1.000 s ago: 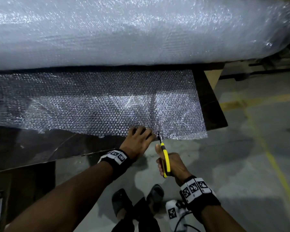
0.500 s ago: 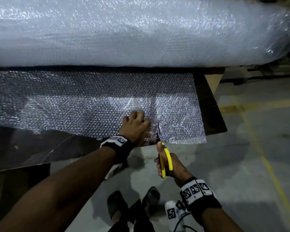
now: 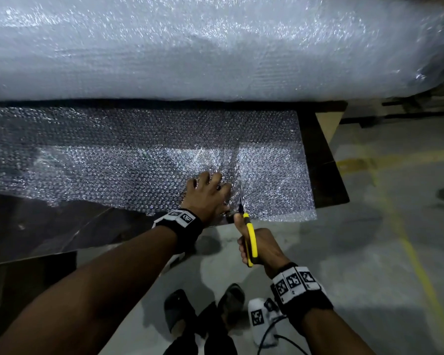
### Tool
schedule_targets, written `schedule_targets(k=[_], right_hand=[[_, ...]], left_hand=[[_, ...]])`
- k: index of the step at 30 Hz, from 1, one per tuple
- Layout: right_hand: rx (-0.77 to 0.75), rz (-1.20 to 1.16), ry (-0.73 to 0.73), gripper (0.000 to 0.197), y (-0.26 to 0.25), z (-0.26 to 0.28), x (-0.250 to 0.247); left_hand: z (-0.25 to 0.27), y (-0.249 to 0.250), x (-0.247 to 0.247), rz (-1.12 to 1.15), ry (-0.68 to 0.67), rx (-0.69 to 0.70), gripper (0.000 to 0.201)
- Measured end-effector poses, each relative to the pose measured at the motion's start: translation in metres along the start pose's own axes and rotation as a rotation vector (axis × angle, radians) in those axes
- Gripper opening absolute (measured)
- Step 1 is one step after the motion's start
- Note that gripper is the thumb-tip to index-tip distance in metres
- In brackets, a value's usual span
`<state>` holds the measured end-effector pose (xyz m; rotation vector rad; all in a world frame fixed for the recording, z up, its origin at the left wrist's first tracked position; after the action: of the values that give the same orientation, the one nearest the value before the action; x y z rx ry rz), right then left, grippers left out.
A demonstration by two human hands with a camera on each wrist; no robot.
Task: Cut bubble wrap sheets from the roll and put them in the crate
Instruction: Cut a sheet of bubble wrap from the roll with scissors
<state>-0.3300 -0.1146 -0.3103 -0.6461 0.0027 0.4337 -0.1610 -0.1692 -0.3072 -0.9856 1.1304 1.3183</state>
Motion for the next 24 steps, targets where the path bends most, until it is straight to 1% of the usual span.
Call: schedule_targets(k=[3,7,10,14,17,21,24], right_hand=[[0.008,-0.004,0.005,0.067,-0.002,0.001,-0.001],[0.02,-0.017,-0.05,0.074,-0.009,-0.002,0.002],[0.0,-0.016,-0.029,0.068,-0.013,-0.003,0.001],[0.02,-0.033,-0.044,0.073,-0.017,-0.008,0.004],[0.015,-0.012,-0.034,0.068,-0.021,-0.01,0.002],[0.018,-0.011,-0.072,0.071,-0.026,-0.011,0.004],[0.0,0.004,-0.092,0.068,-0.029,-0.013,0.003]], left_hand=[[-0.001,0.0,0.0,0.018,-0.012,-0.002,0.067],[-0.002,0.0,-0.002,0.033,-0.015,-0.006,0.064],[-0.002,0.001,-0.003,0.043,-0.03,-0.002,0.065],[-0.002,0.0,-0.003,0.053,-0.041,0.002,0.064],[-0.003,-0.001,-0.002,0.061,-0.046,0.004,0.062],[-0.003,-0.001,-0.001,0.048,-0.039,0.007,0.059],[-0.003,0.0,-0.001,0.076,-0.046,0.005,0.061]])
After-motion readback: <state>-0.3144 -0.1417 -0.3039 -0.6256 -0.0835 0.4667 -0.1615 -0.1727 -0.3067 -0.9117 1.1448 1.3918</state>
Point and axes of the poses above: each hand's wrist, its own z-axis away from the middle knuckle, its own x-axis out of the palm, y = z × x, the point moved 7 cm from there along -z, towards the middle knuckle, and after that the axes turned 3 degrees about z, right-handed, at the moved point
